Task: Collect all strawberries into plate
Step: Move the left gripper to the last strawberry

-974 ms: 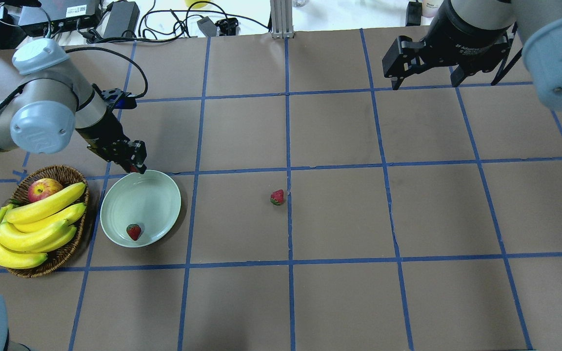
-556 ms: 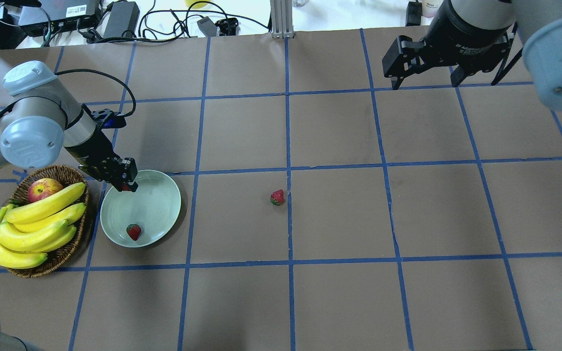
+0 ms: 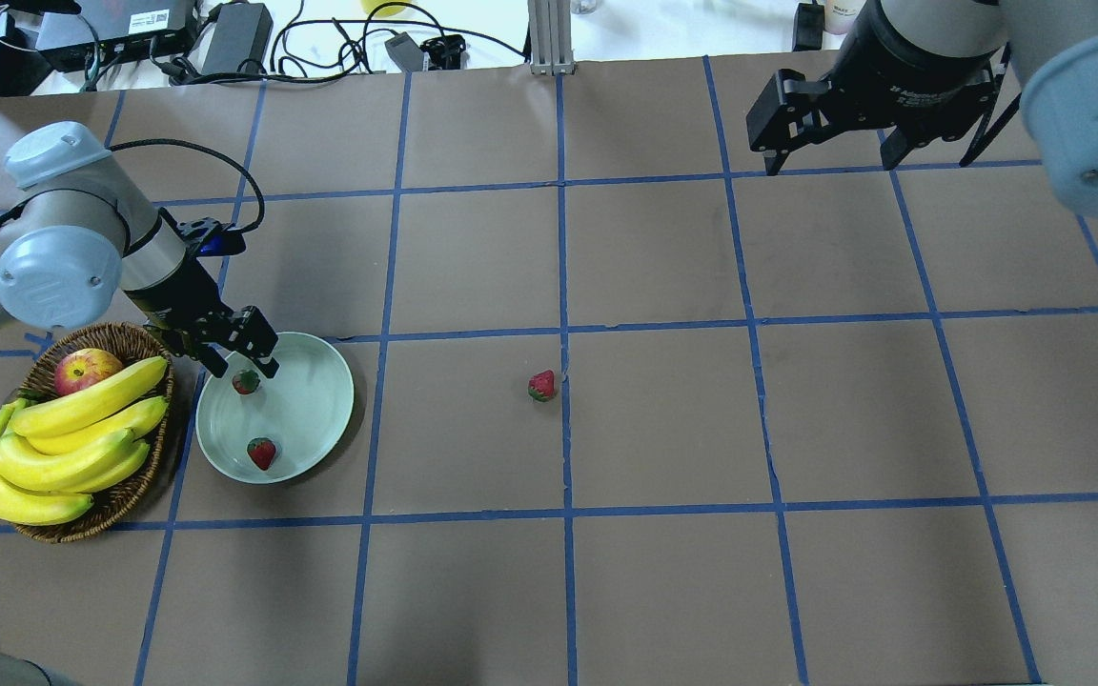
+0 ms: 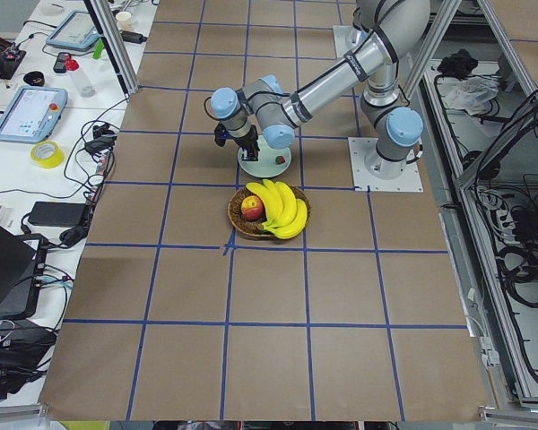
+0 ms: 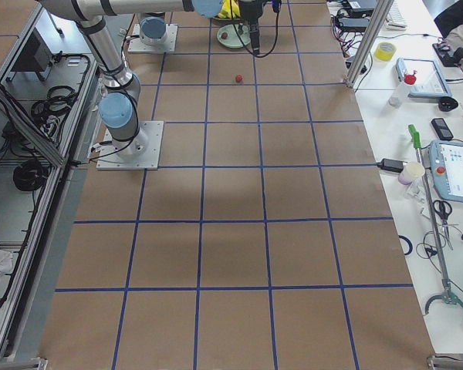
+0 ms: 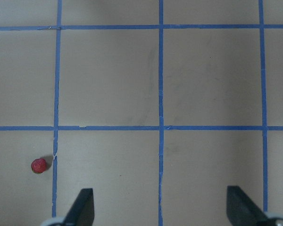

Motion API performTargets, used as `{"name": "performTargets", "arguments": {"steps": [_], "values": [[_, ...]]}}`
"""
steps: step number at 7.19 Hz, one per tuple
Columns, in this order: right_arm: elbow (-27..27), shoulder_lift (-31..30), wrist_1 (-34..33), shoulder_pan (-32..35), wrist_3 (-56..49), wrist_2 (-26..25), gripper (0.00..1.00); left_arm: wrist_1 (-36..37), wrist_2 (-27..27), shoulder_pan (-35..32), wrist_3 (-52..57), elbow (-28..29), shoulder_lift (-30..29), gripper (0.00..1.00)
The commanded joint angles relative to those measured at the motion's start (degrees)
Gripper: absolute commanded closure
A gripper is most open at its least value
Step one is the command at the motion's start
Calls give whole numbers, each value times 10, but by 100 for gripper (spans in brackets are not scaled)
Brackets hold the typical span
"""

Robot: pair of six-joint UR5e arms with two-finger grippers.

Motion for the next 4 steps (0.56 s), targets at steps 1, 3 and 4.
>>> {"name": "performTargets", "arguments": {"steps": [1,3,4], "values": [[-2,0,1,0,0,0,0,-4,-6,-26,-49,3,11,0],[-3,0,1,0,-1,0,0,7,-27,-106,-87,17,17,0],[-2,0,1,0,-1,0,0,21,-49,-141,-137,21,10,0]]}}
